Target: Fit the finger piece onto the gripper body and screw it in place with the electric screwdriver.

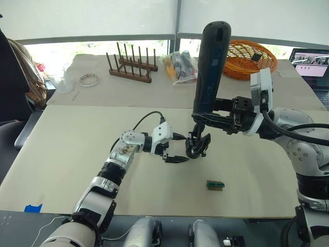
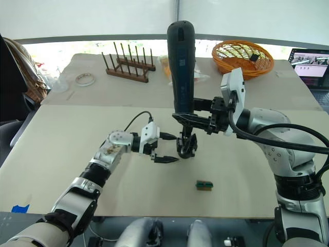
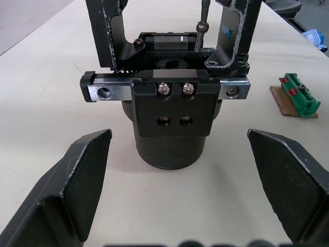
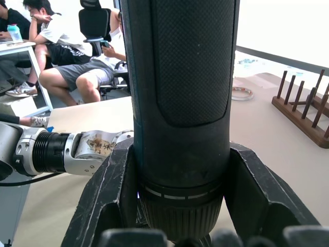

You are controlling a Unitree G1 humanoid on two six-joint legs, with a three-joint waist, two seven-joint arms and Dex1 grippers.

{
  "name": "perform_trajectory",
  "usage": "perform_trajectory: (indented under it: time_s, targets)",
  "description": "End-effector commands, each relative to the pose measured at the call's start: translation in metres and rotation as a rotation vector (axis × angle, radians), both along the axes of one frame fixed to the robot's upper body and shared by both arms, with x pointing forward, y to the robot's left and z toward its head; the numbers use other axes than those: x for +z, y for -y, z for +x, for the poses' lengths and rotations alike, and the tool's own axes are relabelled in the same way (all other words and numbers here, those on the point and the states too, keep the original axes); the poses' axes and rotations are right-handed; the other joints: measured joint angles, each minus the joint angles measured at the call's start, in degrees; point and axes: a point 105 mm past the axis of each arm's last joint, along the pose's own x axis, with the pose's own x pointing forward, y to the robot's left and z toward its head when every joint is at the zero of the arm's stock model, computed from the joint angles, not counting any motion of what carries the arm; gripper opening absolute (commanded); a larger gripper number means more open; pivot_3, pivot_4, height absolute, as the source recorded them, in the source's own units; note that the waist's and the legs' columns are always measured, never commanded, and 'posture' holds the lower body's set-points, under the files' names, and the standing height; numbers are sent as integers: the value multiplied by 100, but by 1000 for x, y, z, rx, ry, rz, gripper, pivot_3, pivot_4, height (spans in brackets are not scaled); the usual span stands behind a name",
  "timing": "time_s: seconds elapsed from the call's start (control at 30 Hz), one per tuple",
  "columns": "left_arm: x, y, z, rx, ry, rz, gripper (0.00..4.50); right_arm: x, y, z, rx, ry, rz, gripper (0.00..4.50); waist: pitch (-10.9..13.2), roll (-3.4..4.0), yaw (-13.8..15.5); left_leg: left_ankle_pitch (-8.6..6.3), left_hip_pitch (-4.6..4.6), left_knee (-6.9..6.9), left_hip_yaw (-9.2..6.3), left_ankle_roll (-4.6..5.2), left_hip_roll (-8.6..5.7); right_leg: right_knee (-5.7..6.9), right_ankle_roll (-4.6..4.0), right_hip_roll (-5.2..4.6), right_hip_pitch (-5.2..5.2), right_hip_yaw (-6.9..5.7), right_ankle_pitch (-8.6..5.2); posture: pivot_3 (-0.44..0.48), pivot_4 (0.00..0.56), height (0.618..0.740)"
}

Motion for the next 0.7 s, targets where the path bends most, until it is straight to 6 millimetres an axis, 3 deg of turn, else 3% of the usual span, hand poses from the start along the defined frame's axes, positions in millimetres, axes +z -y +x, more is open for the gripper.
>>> perform_trajectory:
  time_s: [0.03, 0.7]
  targets:
    - [10, 4, -1, -25, 47, -12, 4500, 17, 2, -8, 11, 73, 27, 1955, 0, 0, -1, 0, 0, 0, 0, 0, 0, 0, 0, 0, 0, 0, 0, 0, 150, 740]
    - [10, 8, -3, -37, 51, -14, 4500, 15, -2, -12, 14, 63, 26, 1955, 0, 0, -6, 0, 0, 0, 0, 0, 0, 0, 0, -1, -1, 0, 0, 0, 150, 740]
